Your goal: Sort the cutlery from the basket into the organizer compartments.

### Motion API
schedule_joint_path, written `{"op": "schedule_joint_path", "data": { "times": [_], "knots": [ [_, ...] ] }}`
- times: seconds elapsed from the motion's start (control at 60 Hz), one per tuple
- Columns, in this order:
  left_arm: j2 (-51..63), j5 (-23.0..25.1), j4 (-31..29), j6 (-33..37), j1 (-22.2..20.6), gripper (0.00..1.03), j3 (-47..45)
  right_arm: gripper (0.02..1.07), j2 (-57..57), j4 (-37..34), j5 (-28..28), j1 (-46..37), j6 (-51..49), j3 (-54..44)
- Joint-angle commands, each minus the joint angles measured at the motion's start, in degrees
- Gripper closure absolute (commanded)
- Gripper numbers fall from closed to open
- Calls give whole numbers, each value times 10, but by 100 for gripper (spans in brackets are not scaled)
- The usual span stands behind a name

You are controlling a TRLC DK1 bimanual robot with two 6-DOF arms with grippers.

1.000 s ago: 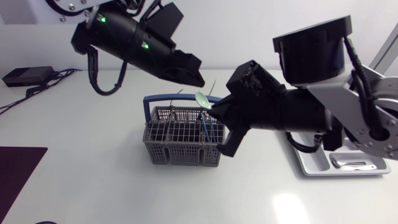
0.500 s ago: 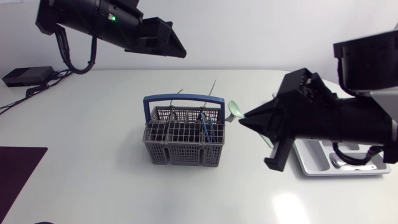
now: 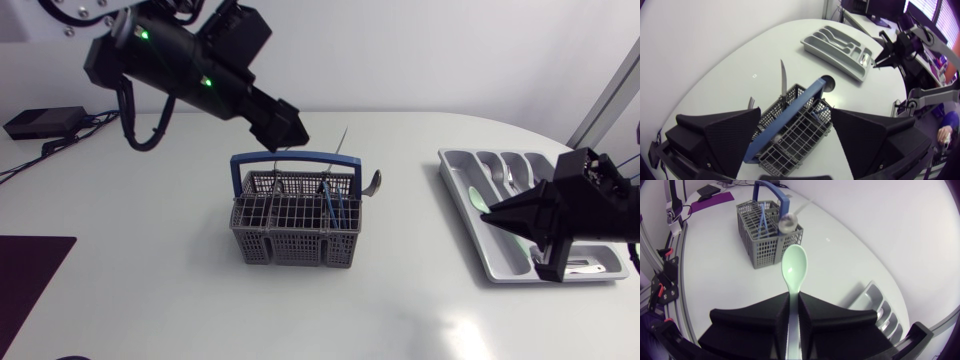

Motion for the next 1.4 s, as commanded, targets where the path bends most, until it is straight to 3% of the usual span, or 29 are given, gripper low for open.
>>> {"op": "schedule_joint_path", "data": {
  "times": [0.0,0.383,0.667,1.25,1.383],
  "knots": [
    [-13,-13,4,40,-28,5,-33,102,35,-24,-18,-52,-95,5],
    [-20,-43,37,90,-93,5,-106,102,210,-147,-35,-255,-391,95],
    [-16,-62,59,96,-108,5,-132,102,317,-178,-22,-340,-517,161],
    [-1,-75,67,88,-119,5,-142,101,448,-42,40,-363,-573,191],
    [3,-75,67,84,-121,5,-142,96,461,-2,67,-356,-571,181]
  ]
}}
